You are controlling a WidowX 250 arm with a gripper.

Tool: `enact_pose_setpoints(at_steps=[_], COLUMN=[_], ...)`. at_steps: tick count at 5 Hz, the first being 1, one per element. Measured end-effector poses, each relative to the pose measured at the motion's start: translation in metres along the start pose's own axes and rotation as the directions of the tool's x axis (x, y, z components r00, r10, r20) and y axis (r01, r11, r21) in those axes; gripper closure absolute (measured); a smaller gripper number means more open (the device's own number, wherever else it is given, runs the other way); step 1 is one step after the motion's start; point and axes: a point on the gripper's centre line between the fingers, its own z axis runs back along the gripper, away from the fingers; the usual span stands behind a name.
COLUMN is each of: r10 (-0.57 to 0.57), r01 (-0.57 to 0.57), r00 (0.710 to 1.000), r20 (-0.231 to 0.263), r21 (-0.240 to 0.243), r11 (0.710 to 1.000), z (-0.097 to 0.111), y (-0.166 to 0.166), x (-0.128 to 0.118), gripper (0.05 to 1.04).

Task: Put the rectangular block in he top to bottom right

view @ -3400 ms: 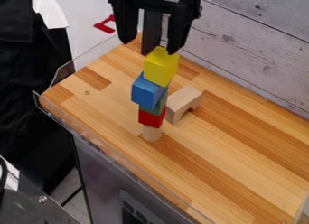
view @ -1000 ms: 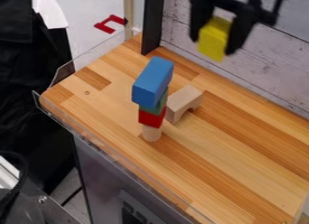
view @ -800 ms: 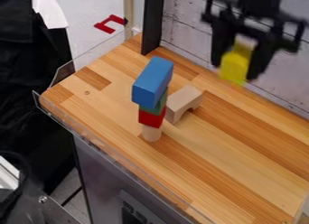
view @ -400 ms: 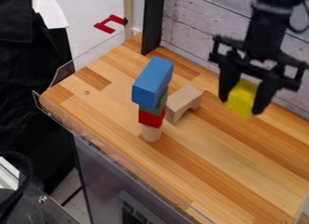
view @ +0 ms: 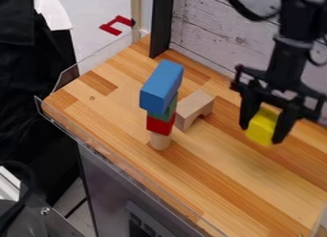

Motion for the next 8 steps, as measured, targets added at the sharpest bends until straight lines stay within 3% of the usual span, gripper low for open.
enact_pose_setpoints(at_steps=[2,4,5,6,7,8], r10=[-0.032,0.007,0.019,0.017,0.027,0.006], r01=[0.033,-0.008,-0.020,-0.018,-0.027,-0.007], r00=[0.998,0.999,0.999,0.998,1.000,0.992], r20=[-0.046,-0.054,-0.037,-0.052,-0.002,0.128], r21=[0.029,-0.020,-0.027,-0.012,-0.005,0.010], r11=[0.999,1.000,0.999,1.000,1.000,1.000], z=[-0.027,-0.049,-0.050,-0.050,-0.031,0.021], y=[-0.010,-0.009,-0.007,-0.004,-0.005,-0.012], x=[0.019,0.019,0.019,0.017,0.016,0.019], gripper=[0.509,0.509,0.456,0.150,0.081,0.084])
